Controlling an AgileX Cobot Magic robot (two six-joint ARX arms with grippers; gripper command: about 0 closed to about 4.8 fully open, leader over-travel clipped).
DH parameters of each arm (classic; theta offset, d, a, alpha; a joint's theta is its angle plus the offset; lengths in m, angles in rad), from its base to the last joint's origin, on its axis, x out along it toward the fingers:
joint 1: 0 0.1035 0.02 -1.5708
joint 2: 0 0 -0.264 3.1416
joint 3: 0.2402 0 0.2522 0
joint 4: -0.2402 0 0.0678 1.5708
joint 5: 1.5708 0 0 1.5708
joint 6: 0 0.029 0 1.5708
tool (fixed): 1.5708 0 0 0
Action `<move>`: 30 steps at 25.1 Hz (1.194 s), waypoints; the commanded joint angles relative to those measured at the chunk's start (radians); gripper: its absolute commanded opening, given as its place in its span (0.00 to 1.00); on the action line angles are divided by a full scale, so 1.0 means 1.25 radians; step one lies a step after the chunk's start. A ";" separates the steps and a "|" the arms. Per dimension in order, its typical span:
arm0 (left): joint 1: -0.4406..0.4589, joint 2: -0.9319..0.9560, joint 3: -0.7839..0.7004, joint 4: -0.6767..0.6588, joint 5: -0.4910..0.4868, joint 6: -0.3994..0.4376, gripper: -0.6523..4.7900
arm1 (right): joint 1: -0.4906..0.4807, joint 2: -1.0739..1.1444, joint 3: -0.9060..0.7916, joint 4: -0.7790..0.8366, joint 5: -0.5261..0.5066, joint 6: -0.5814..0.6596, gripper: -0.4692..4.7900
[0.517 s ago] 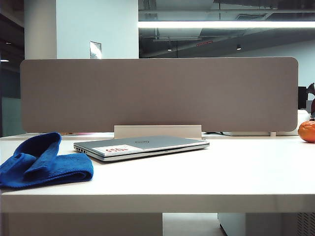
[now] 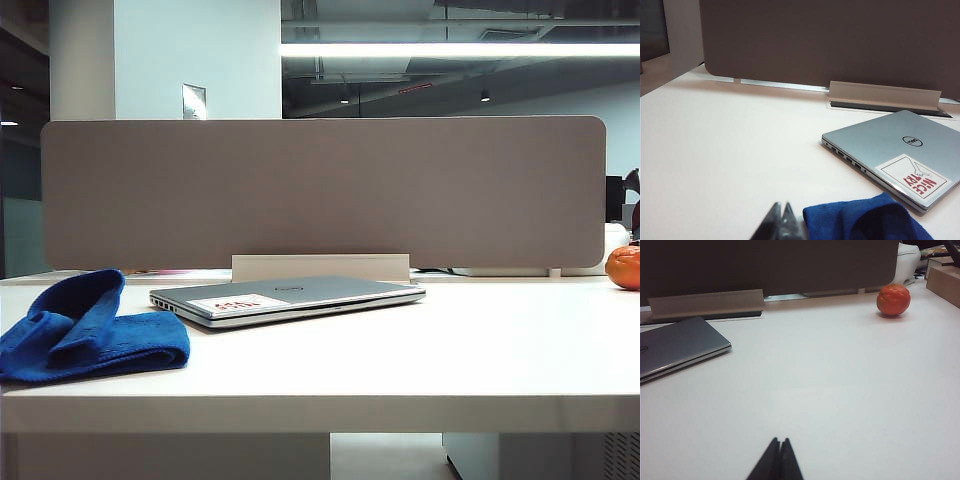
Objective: Pick up the blue rag and put it over the laptop.
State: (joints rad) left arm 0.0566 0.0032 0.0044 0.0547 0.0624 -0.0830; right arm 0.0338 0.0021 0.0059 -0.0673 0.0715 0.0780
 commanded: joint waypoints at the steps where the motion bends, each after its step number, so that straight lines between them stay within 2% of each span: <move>1: 0.001 0.001 0.003 0.005 0.004 -0.001 0.11 | 0.001 -0.002 -0.004 0.010 0.003 -0.001 0.09; 11: 0.001 0.001 0.003 0.005 0.002 0.000 0.11 | 0.001 -0.002 -0.004 0.010 -0.064 0.013 0.09; 15: 0.001 0.001 0.003 0.004 0.002 0.000 0.11 | 0.001 -0.002 -0.004 0.016 -0.211 0.107 0.09; 17: 0.001 0.001 0.003 0.004 0.002 0.000 0.11 | 0.001 -0.002 -0.004 0.015 -0.311 0.151 0.09; 19: 0.001 0.001 0.003 0.004 0.002 0.000 0.11 | 0.001 -0.002 -0.004 0.015 -0.363 0.152 0.09; 22: 0.001 0.001 0.003 0.004 0.002 0.000 0.11 | 0.002 -0.002 -0.004 0.016 -0.490 0.198 0.09; 28: 0.001 0.001 0.003 0.003 0.002 0.000 0.11 | 0.002 -0.002 -0.004 0.015 -0.656 0.238 0.09; 30: 0.001 0.001 0.003 0.002 0.002 -0.001 0.11 | 0.002 -0.002 -0.004 0.015 -0.669 0.244 0.09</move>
State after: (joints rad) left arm 0.0566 0.0029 0.0044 0.0479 0.0620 -0.0830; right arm 0.0357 0.0021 0.0059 -0.0658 -0.7528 0.3721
